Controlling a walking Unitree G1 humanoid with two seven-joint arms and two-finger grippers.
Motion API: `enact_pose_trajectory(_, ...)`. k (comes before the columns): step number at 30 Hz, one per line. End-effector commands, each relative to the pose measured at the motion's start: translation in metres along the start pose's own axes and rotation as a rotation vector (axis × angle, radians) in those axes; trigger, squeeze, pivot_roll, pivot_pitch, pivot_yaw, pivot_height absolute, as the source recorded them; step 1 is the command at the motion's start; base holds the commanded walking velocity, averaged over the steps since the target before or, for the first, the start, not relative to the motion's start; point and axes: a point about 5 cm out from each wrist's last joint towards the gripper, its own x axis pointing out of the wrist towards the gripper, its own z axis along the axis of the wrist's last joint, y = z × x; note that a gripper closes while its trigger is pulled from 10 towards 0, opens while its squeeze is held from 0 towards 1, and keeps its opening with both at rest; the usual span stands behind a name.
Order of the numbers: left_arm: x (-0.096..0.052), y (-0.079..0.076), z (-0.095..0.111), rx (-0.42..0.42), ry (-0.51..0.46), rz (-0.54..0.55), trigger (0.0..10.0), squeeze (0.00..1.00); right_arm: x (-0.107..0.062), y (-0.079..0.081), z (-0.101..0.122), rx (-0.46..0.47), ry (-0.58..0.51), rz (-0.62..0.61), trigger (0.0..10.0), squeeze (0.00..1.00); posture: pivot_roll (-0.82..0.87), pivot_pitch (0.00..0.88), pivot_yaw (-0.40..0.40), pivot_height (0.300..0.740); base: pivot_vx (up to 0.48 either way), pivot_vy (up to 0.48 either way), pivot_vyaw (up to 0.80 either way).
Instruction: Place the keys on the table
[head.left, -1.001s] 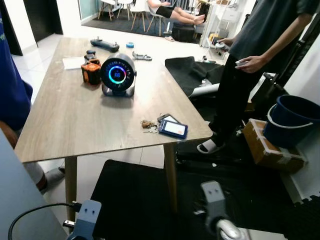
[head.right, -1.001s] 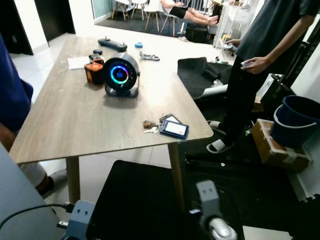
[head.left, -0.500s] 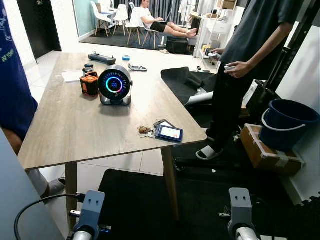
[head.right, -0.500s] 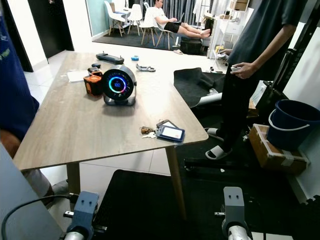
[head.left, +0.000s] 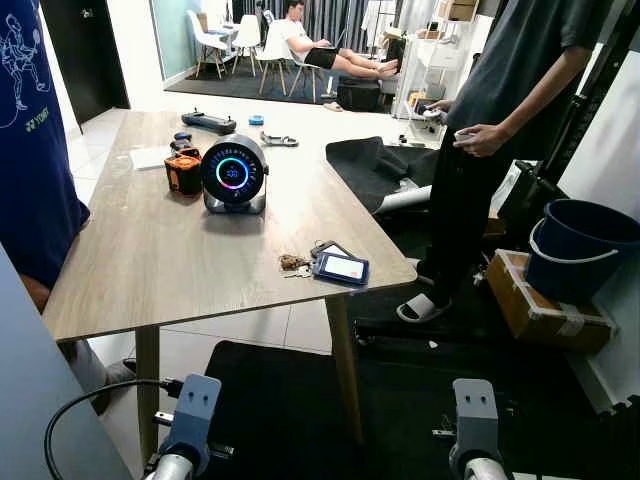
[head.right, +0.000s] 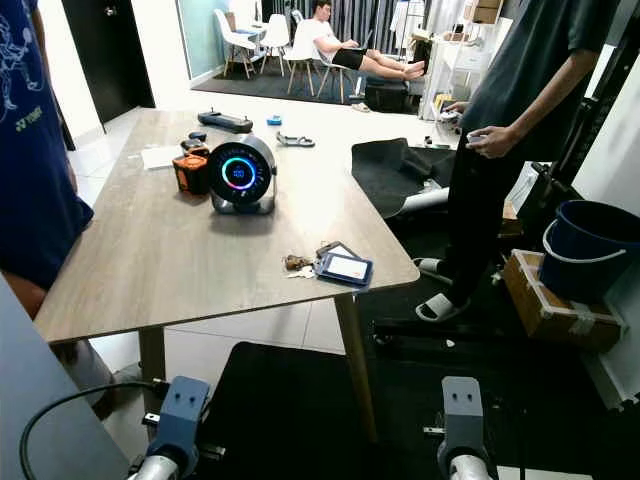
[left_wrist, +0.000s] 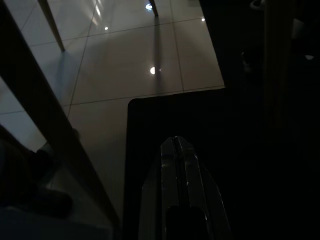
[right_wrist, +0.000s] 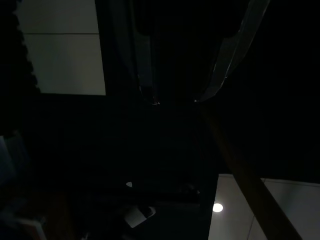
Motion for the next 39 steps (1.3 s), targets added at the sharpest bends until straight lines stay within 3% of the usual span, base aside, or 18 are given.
enact_pose_trajectory(1,0.0,-0.005,-0.001,0.008,-0.001,-0.027,10.0,0.0,-0.003,0.001,-0.007,-0.006,0.028,0.016,10.0,0.0,0.06,0.0,-0.035,0.74,0.0,0.0,0.0)
enact_pose_trajectory(13,-0.005,0.0,-0.006,0.004,0.006,-0.002,10.0,0.0,-0.004,0.016,-0.01,-0.04,0.038,0.093,10.0,0.0,0.08,0.0,-0.056,0.74,0.0,0.0,0.0)
enact_pose_trajectory(39,-0.01,0.002,-0.011,-0.003,0.006,0.016,10.0,0.0,-0.007,0.023,-0.014,-0.068,0.057,0.135,10.0,0.0,0.1,0.0,-0.069,0.74,0.0,0.0,0.69)
